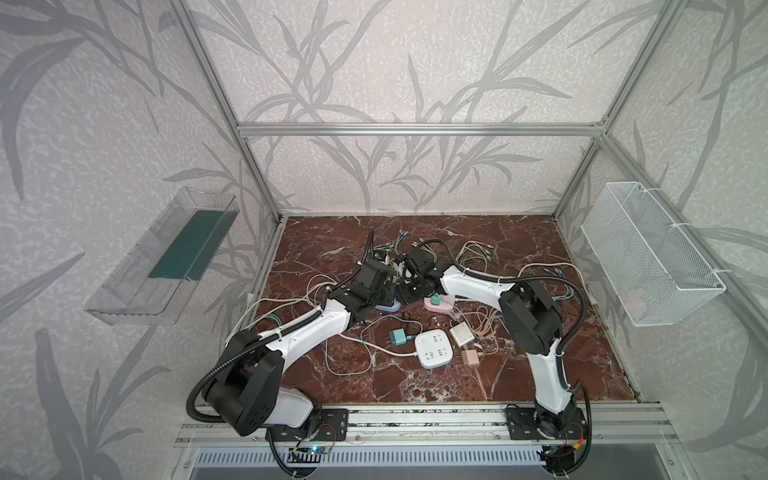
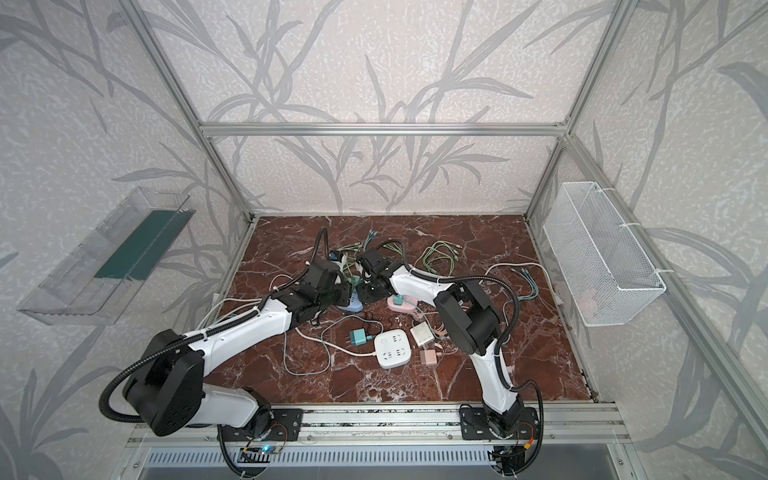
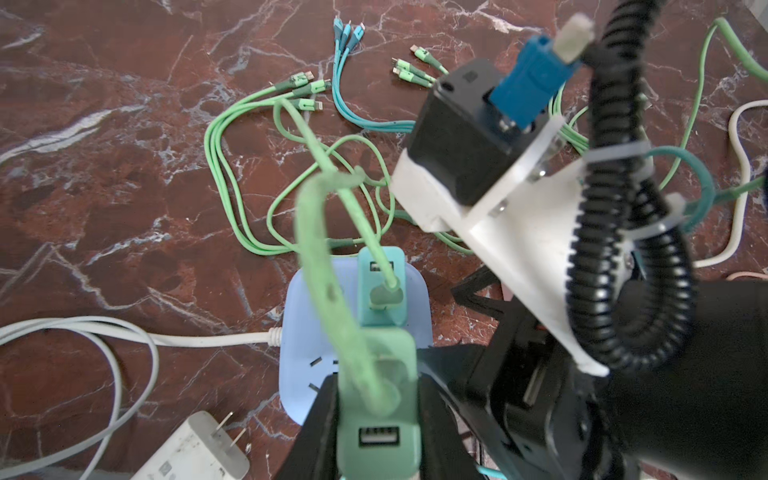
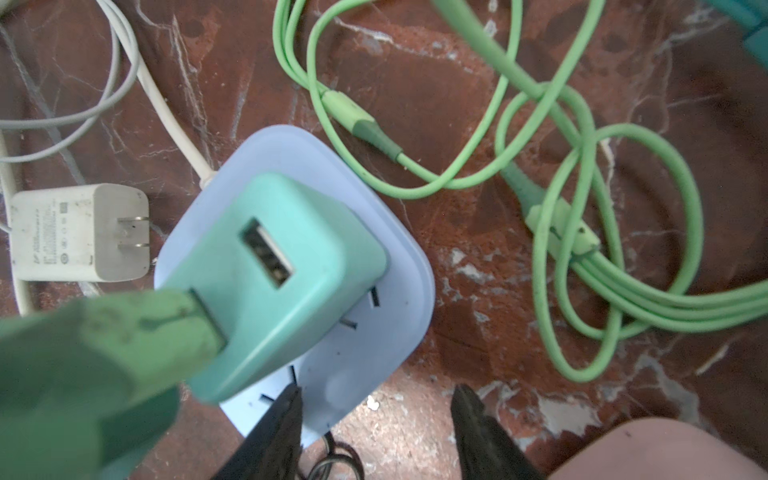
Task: Pull the plug off the socket
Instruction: 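Close left gripper on the mint-green charger and pull it up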
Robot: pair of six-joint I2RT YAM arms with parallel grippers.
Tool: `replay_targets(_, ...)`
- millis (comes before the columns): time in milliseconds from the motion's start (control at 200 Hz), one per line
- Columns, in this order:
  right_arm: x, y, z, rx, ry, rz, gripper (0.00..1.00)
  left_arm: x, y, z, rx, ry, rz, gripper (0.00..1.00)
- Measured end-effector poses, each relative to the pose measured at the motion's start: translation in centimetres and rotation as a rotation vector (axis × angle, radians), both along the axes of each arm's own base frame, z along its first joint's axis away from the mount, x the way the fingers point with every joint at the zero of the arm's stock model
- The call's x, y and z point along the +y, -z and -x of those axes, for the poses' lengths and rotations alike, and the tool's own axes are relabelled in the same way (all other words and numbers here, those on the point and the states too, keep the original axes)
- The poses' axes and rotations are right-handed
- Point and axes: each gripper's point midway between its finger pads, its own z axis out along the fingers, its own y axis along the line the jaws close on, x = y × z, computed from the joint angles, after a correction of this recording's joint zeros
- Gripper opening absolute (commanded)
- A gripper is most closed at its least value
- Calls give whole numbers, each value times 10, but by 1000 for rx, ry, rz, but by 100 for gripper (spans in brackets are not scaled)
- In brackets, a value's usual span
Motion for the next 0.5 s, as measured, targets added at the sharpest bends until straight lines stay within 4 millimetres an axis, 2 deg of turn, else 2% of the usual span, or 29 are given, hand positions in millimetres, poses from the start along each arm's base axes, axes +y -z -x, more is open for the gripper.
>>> replay_targets(250, 2, 1, 2, 4, -18, -25, 64, 17, -19, -2, -43, -32, 10, 16)
replay_targets(500, 1, -2, 8, 3, -37, -38, 72, 55, -15, -7, -17, -105, 69, 16)
